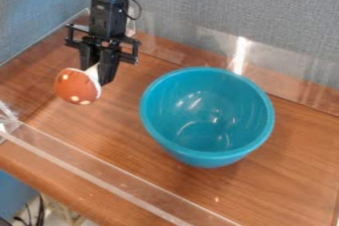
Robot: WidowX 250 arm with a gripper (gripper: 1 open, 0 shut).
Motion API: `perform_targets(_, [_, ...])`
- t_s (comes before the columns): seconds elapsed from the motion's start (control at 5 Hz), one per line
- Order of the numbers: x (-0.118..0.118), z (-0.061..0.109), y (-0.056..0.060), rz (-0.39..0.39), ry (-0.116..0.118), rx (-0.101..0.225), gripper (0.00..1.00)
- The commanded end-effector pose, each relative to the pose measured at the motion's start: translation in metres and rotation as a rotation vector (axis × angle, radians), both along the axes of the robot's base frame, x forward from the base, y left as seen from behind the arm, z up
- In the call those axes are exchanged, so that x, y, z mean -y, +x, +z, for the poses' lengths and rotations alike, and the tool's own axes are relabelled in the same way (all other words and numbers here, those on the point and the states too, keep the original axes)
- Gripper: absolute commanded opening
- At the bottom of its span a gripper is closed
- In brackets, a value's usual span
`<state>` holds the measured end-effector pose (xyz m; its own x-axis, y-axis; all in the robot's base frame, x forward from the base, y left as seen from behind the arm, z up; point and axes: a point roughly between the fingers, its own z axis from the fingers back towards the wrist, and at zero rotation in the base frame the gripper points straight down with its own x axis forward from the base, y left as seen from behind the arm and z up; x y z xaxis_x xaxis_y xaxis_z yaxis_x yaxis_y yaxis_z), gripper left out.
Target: Remove the mushroom from inside the blue bowl and put it on the table
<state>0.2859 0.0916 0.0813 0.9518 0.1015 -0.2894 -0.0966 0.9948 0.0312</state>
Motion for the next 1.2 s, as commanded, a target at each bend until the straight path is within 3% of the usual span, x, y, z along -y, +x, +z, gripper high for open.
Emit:
perform_targets(0.0, [-0.012, 0.028, 0.005, -0.008, 0.025, 0.081, 0.0])
perform_targets(0.2, [-0.025, 0.026, 0.006, -0.005, 0.024, 0.07, 0.0])
perform_targets(0.4, [-0.022, 0.018, 0.007, 0.039, 0.021, 0.058, 0.0])
perform_targets(0.6, [-0.017, 0.013, 0.008, 0.079, 0.015, 0.049, 0.0])
perform_targets(1.0, [0.008, 0.022, 0.016, 0.147, 0.014, 0.032, 0.0])
